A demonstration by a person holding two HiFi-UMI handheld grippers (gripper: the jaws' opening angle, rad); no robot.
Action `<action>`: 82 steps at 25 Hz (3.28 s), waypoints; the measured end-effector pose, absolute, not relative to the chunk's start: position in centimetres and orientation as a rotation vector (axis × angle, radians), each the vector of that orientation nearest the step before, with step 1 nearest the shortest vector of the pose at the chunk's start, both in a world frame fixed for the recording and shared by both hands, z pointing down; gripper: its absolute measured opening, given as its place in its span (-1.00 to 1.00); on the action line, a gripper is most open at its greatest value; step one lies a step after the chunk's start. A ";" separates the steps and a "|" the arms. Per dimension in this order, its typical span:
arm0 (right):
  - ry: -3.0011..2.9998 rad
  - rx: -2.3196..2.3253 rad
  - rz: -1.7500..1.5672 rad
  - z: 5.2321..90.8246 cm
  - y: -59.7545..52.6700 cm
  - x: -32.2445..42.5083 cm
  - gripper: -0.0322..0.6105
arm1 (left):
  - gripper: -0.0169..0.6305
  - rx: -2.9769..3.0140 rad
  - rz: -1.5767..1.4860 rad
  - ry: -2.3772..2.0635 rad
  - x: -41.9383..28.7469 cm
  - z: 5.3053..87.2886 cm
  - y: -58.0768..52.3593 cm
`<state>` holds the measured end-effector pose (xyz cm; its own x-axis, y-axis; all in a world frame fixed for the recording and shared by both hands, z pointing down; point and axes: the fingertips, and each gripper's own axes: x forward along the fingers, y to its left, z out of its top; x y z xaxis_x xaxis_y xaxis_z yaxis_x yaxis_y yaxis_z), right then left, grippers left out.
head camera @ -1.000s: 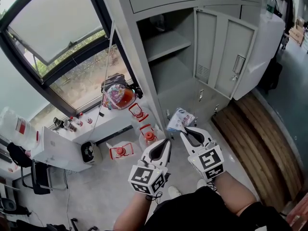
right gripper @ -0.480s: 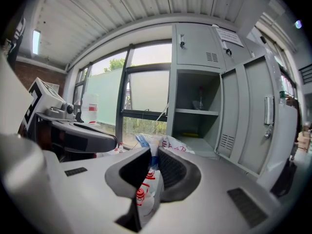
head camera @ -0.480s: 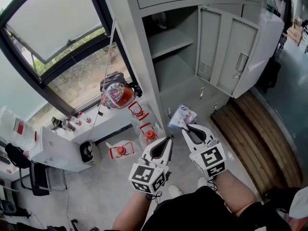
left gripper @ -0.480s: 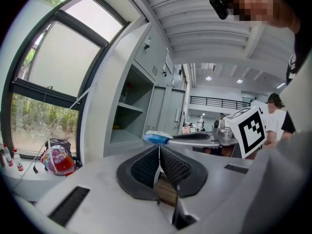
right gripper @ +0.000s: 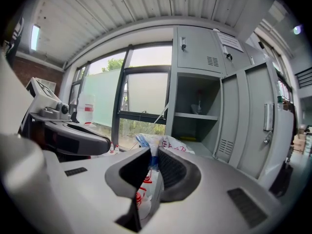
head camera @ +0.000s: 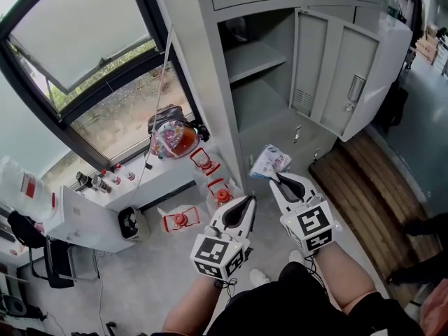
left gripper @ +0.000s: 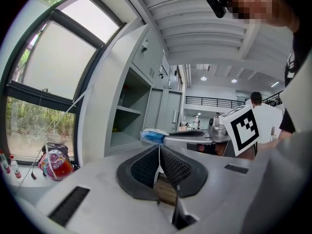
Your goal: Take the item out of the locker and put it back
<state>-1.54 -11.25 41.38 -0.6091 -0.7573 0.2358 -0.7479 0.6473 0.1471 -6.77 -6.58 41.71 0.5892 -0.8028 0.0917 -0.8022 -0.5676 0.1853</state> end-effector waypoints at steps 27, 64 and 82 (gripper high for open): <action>-2.624 1.139 -0.117 39.5 -26.0 -0.5 -0.59 | -0.89 2.601 0.023 -1.404 -3.9 41.1 -17.6; -2.460 0.841 -0.043 51.1 -46.0 -4.2 -0.58 | -0.89 2.443 0.223 -1.593 -1.4 47.5 -31.8; -2.401 0.799 -0.032 52.5 -45.5 -4.4 -0.34 | -0.89 2.450 0.202 -1.576 -1.5 47.2 -31.3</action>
